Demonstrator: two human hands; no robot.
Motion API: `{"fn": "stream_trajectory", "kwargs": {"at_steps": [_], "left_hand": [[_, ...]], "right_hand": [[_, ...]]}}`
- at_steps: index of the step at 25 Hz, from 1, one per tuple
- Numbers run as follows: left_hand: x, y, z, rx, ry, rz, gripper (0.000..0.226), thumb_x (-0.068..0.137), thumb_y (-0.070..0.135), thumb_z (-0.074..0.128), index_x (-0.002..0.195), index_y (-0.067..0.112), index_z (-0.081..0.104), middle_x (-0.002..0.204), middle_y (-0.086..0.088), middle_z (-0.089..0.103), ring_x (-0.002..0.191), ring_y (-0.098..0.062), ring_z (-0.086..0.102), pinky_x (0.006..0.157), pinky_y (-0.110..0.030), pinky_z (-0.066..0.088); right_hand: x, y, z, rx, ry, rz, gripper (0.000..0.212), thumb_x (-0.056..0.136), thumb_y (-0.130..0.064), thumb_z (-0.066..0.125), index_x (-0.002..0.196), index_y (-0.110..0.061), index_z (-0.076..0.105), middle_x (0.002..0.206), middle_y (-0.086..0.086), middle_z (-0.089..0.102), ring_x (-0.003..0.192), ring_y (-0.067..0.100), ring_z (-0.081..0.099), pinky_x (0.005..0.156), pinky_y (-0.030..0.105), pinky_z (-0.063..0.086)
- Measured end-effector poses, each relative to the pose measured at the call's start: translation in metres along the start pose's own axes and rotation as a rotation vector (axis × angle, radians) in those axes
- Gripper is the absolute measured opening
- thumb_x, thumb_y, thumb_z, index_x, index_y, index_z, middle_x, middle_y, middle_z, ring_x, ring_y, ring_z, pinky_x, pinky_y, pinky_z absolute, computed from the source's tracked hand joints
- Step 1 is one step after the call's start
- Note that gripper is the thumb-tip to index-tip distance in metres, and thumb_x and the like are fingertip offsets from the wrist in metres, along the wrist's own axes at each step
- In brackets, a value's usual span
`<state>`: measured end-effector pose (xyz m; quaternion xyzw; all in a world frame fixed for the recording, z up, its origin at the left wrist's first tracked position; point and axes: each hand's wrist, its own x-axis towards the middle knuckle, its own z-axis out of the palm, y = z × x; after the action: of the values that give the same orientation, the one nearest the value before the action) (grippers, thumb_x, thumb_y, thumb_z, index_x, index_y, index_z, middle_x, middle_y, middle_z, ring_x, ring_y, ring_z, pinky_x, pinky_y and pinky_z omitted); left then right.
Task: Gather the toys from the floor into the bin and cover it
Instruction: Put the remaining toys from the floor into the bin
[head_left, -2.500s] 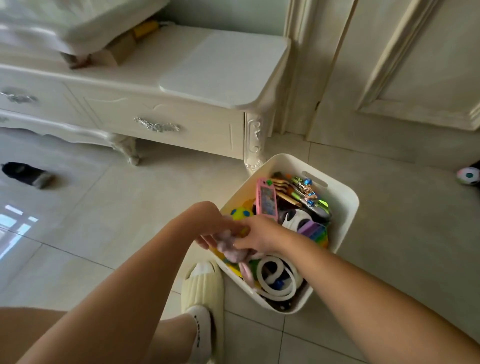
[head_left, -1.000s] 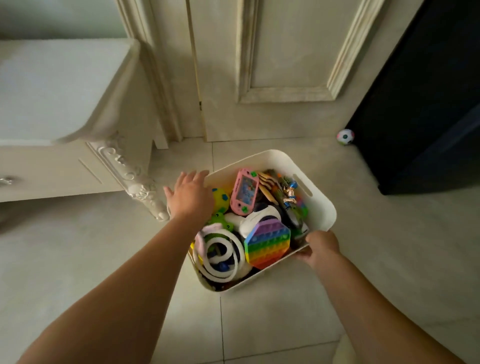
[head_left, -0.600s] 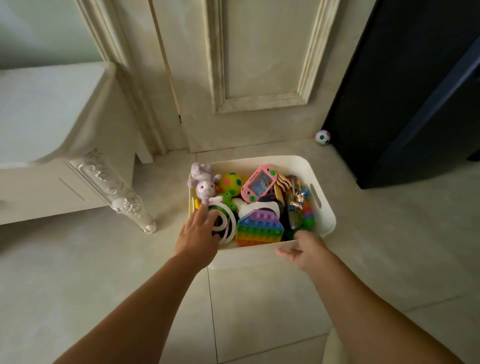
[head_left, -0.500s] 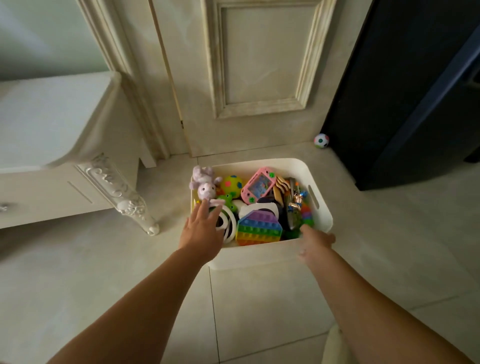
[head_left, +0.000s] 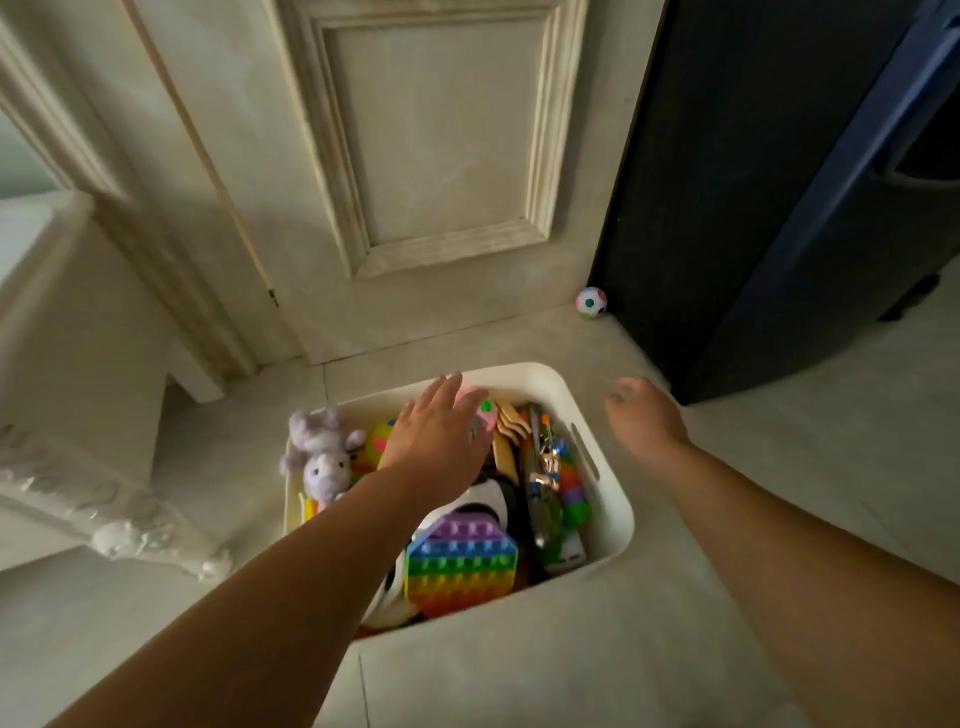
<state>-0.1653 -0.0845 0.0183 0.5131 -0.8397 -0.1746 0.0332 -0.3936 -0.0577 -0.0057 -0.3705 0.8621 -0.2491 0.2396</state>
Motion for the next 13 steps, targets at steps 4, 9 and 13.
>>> {"fn": "stream_trajectory", "kwargs": {"at_steps": [4, 9, 13], "left_hand": [[0.111, -0.011, 0.012, -0.038, 0.032, 0.025, 0.05, 0.1, 0.043, 0.034, 0.148, 0.032, 0.028, 0.161, 0.001, 0.016, 0.149, -0.018, 0.01, 0.121, -0.042, 0.014], [0.211, -0.005, 0.036, -0.061, -0.042, 0.051, 0.047, 0.1, 0.045, 0.032, 0.145, 0.031, 0.037, 0.16, 0.001, 0.022, 0.146, -0.022, 0.023, 0.118, -0.042, 0.023], [0.27, 0.002, 0.059, -0.047, -0.164, 0.046, 0.051, 0.098, 0.049, 0.038, 0.146, 0.032, 0.034, 0.161, 0.001, 0.017, 0.146, -0.023, 0.023, 0.117, -0.041, 0.024]], "right_hand": [[0.1, 0.001, 0.042, -0.032, -0.058, 0.021, 0.044, 0.096, -0.022, 0.045, 0.14, -0.017, 0.046, 0.141, 0.016, 0.047, 0.12, 0.034, 0.054, 0.092, 0.034, 0.044], [0.19, 0.004, 0.093, -0.068, -0.099, -0.07, 0.049, 0.097, -0.018, 0.042, 0.146, -0.018, 0.037, 0.155, 0.011, 0.026, 0.134, 0.032, 0.041, 0.107, 0.034, 0.034], [0.249, 0.013, 0.117, -0.118, -0.208, -0.108, 0.059, 0.096, -0.02, 0.042, 0.152, -0.022, 0.021, 0.161, 0.009, 0.007, 0.141, 0.033, 0.031, 0.11, 0.036, 0.031]]}}
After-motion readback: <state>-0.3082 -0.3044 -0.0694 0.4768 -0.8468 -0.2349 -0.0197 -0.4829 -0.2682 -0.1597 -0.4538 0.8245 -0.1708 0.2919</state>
